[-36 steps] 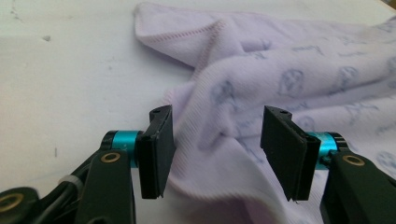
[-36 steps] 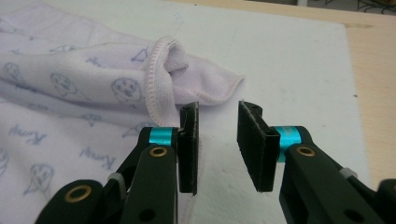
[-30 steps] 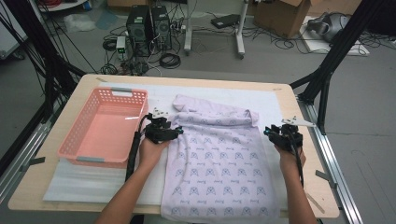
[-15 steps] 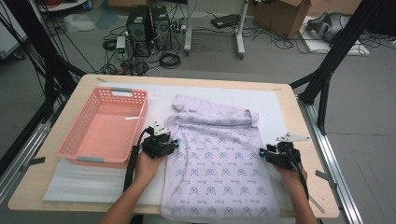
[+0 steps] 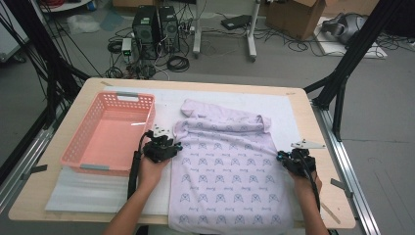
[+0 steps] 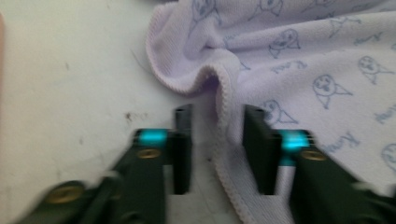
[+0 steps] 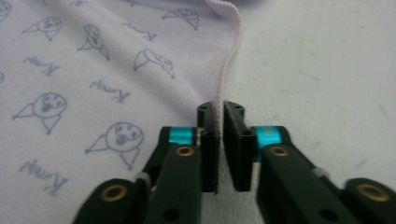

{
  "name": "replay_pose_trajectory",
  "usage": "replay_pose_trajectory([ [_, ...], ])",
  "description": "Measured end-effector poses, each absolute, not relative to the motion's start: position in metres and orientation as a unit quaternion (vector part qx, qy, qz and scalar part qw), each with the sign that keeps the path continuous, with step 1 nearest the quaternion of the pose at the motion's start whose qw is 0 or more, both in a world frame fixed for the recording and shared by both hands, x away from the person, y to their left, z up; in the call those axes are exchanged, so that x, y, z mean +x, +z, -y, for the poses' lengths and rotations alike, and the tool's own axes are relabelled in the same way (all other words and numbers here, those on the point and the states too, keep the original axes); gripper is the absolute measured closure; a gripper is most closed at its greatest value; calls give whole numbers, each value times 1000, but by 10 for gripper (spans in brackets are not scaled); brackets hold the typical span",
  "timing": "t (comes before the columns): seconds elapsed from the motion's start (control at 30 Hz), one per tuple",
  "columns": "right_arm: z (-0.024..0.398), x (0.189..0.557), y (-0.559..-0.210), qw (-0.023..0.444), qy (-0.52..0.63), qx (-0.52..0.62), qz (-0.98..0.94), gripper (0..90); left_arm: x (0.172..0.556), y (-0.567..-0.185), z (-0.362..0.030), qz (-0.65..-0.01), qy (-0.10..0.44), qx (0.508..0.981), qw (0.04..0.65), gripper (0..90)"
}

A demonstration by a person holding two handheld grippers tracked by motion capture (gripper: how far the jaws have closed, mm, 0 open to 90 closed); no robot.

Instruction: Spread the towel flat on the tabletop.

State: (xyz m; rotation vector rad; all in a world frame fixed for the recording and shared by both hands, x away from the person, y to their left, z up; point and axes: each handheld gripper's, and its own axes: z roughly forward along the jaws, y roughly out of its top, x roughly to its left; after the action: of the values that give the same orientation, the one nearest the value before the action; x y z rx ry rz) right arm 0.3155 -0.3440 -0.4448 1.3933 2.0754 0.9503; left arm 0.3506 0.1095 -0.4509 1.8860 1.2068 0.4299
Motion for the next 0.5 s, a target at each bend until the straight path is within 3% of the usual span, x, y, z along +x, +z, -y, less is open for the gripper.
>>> replay_pose_trajectory([
  [0.13, 349, 307, -444, 230, 362, 519, -739, 612, 337, -452, -109, -471, 156, 756, 427, 455],
  [0.2, 351, 301, -445, 222, 365, 525, -736, 574, 328, -451, -112, -469, 151, 756, 430, 444],
  [0.5, 358, 262, -440, 200, 385, 501, -749, 556, 281, -452, -126, -471, 122, 752, 445, 440],
])
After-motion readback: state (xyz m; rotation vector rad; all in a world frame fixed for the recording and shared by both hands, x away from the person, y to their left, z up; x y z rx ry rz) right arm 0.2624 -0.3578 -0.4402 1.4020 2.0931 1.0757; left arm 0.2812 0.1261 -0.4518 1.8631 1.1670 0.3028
